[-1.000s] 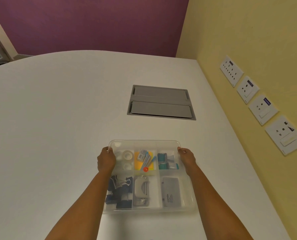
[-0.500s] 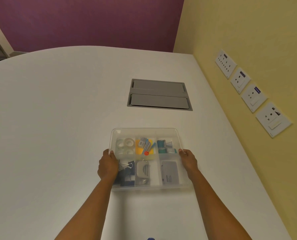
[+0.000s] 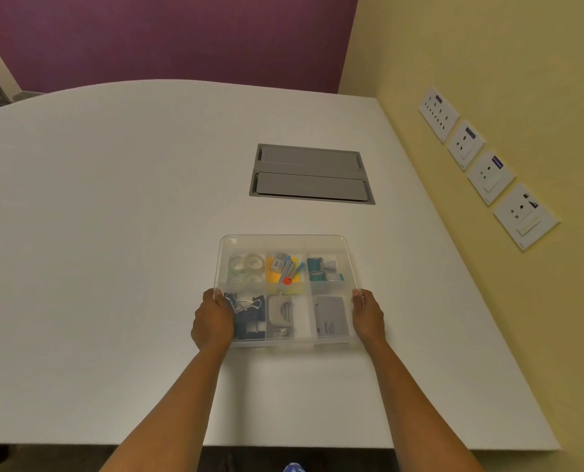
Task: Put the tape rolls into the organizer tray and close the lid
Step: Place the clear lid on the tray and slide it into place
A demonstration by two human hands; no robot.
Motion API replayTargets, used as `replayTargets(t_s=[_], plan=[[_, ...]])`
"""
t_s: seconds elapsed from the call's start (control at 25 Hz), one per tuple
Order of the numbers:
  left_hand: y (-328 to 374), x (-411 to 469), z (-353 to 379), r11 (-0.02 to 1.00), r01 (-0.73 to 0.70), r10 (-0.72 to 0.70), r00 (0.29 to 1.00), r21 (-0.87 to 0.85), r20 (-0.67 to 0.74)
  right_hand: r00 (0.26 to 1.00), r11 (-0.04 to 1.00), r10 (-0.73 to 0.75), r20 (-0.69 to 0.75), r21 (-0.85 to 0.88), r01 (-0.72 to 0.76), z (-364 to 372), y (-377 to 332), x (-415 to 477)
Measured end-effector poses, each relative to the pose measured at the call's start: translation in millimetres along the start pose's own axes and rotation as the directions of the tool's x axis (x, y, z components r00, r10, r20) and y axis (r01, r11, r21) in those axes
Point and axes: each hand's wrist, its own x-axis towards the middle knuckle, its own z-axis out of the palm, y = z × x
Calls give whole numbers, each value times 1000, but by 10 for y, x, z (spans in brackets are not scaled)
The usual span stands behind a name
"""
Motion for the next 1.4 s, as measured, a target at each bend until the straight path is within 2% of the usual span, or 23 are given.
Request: replayTargets(t_s=[0.28,0.44,0.56,0.68,0.8,0.96,1.16,1.24,1.32,1.36,1.4], plan=[[-18,-19,33,1000,-18,18,999,6,-51,996,998,-52,-71,-40,49,61,57,-43],[-3,-8,46,1000,-16,16,999,-8,-50,990,999,-43,-136,18,46,66,52,-70],[-65,12,28,991,56,-58,998,-124,-14,988,970,102,-112,234,-73,55,53,-91],[-188,-84,37,932,116,-122,993,-344,6,974,899,224,-14,390,-201,-5,126,-147],[-239,-279,78,868,153,-177,984,-471,-6,969,861,241,50,449,-237,-16,211,-276],[-264,-422,105,851,153,-180,984,-502,-5,977,844,195,84,493,-211,45,260,-443],[-299,-445,82,883,108,-106,994,-457,31,989,905,135,67,398,-151,23,242,-439],[-262,-433,55,898,40,-36,999,-438,19,993,925,115,30,362,-118,28,196,-459],[-253,-400,57,961,-137,129,991,-242,-45,999,980,22,-47,200,-13,30,155,-462],[-252,-396,69,965,-253,249,967,-72,-61,996,996,-50,-72,67,55,28,146,-464],[-244,-416,86,926,-369,372,927,81,-38,987,988,-138,-78,-78,132,26,135,-473]])
